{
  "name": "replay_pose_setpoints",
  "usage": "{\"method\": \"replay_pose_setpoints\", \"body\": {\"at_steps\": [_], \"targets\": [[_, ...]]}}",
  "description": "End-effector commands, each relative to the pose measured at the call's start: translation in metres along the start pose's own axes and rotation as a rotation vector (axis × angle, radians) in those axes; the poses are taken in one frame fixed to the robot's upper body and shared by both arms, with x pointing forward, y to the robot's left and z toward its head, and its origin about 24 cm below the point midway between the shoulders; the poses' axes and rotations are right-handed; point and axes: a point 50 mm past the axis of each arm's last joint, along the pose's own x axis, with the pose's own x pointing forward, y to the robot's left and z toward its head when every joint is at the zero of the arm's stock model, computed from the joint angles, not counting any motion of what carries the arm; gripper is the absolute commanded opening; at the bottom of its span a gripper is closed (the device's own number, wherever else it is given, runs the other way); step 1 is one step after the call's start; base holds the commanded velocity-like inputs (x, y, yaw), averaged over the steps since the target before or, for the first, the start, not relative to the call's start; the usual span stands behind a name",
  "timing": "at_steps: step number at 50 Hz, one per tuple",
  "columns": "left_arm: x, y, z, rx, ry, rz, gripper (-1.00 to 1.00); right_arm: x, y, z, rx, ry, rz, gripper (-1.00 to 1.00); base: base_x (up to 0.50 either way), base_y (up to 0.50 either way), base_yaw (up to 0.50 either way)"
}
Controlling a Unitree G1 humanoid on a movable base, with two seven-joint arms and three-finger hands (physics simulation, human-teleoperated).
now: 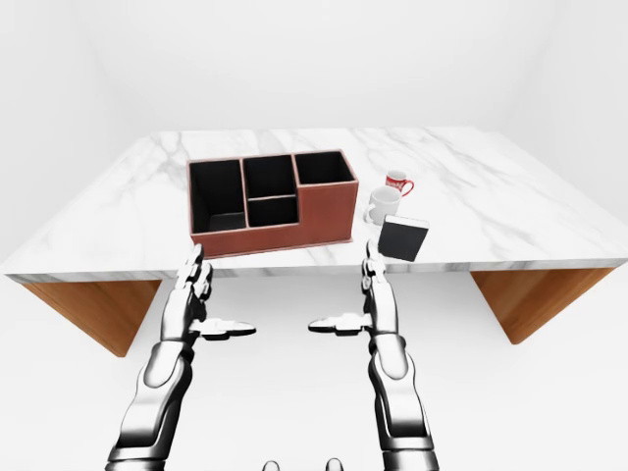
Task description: Pick up the book and place it in the right compartment of the caddy.
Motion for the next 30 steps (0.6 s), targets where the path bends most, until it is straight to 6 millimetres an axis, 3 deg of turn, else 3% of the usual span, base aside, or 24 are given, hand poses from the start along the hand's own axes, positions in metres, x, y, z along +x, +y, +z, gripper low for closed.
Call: {"method": "replay_pose_setpoints", "body": {"at_steps": [1,10,17,20,22,23,27,30], "targets": [[-0.002,0.006,0.007,0.019,-0.01,0.0,1.0,-0.002,-0.007,0.01,0.012,-0.015,-0.001,1.0,0.0,0.0,0.0],[-0.001,0.008,0.01,0.026,-0.023,0.01,1.0,-0.002,-0.01,0.012,0.02,-0.019,-0.007,1.0,0.0,0.0,0.0],[0.0,0.026,0.044,0.042,-0.136,0.061,1.0,0.0,-0.031,0.045,0.02,-0.15,-0.071,1.0,0.0,0.0,0.0],[0.003,0.038,0.051,0.054,-0.161,0.104,1.0,-0.006,-0.043,0.073,0.005,-0.266,-0.111,1.0,0.0,0.0,0.0],[0.003,0.049,0.066,0.032,-0.224,0.144,1.0,-0.016,-0.052,0.103,0.008,-0.401,-0.139,1.0,0.0,0.0,0.0],[0.0,0.059,0.084,0.039,-0.3,0.173,1.0,-0.024,-0.063,0.125,-0.009,-0.5,-0.187,1.0,0.0,0.0,0.0],[-0.018,0.077,0.13,0.016,-0.507,0.25,1.0,-0.043,-0.079,0.159,-0.026,-0.662,-0.254,1.0,0.0,0.0,0.0],[-0.028,0.084,0.146,0.061,-0.582,0.296,1.0,-0.057,-0.087,0.176,0.003,-0.759,-0.279,1.0,0.0,0.0,0.0]]}}
